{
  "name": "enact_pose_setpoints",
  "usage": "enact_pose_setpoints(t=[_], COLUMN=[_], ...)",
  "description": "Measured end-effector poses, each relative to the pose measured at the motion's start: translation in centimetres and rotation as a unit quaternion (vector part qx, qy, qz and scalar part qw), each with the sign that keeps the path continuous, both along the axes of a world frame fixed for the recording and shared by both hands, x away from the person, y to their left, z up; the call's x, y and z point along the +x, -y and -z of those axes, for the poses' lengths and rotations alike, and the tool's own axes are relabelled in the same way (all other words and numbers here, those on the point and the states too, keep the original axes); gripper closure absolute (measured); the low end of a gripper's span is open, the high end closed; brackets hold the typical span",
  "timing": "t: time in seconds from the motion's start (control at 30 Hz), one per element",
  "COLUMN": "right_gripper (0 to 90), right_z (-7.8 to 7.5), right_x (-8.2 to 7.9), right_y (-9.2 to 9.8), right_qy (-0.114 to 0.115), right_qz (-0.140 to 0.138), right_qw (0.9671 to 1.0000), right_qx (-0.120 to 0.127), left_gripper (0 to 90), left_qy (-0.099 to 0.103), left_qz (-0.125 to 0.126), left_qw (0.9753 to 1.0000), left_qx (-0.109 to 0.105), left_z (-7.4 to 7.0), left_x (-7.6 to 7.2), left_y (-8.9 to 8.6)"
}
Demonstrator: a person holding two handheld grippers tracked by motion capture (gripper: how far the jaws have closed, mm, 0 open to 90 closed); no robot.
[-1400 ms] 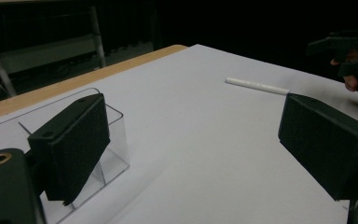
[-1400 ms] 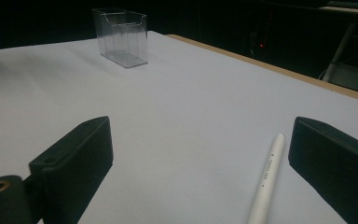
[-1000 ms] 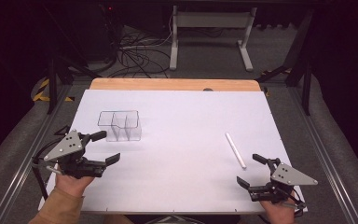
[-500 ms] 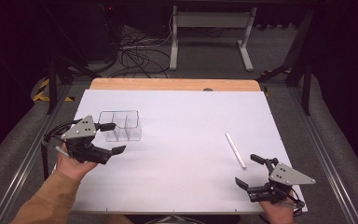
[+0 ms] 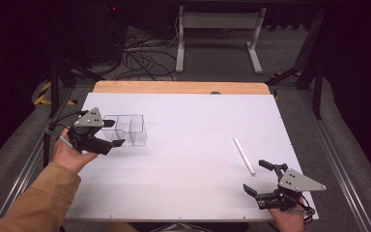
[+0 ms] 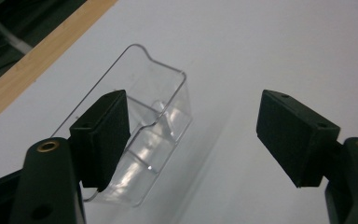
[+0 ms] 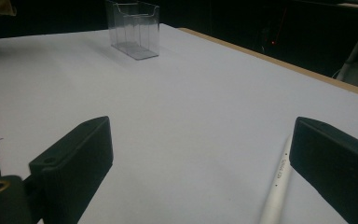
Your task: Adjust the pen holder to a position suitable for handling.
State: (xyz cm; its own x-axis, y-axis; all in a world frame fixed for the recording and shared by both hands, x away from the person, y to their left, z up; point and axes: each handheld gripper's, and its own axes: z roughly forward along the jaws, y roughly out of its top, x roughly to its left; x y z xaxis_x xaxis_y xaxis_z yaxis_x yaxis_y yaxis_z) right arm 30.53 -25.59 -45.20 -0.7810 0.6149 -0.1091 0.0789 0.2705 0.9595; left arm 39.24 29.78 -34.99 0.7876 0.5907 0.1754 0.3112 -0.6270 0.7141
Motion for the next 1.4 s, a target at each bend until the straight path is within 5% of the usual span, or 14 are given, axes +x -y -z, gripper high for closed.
enact_pose_setpoints(t=[0.3,0.7,1.03,1.23,1.4], right_gripper=[6.5,6.5,6.6,6.7,6.8], right_z=[0.0,0.1,0.1,0.1,0.1], right_x=[0.0,0.0,0.1,0.1,0.1], right_y=[0.0,0.1,0.2,0.2,0.1], right_qy=[-0.002,-0.003,-0.005,-0.006,-0.006], right_qz=[-0.001,0.0,-0.002,-0.001,-0.004], right_qw=[1.0,1.0,0.9999,0.9999,0.9999], right_qx=[0.003,0.007,0.012,0.014,0.012], left_gripper=[29.1,30.6,33.2,38.9,45.0], left_qy=[-0.03,-0.03,-0.034,-0.039,-0.043], left_qz=[-0.011,-0.026,-0.004,0.006,0.0], left_qw=[0.9994,0.9983,0.9975,0.9948,0.9893], left_qx=[0.014,0.042,0.062,0.094,0.139], left_z=[0.5,0.9,1.0,1.6,1.5], left_x=[1.7,2.8,3.4,4.0,4.2], left_y=[-0.5,-0.5,-0.5,-0.5,0.0])
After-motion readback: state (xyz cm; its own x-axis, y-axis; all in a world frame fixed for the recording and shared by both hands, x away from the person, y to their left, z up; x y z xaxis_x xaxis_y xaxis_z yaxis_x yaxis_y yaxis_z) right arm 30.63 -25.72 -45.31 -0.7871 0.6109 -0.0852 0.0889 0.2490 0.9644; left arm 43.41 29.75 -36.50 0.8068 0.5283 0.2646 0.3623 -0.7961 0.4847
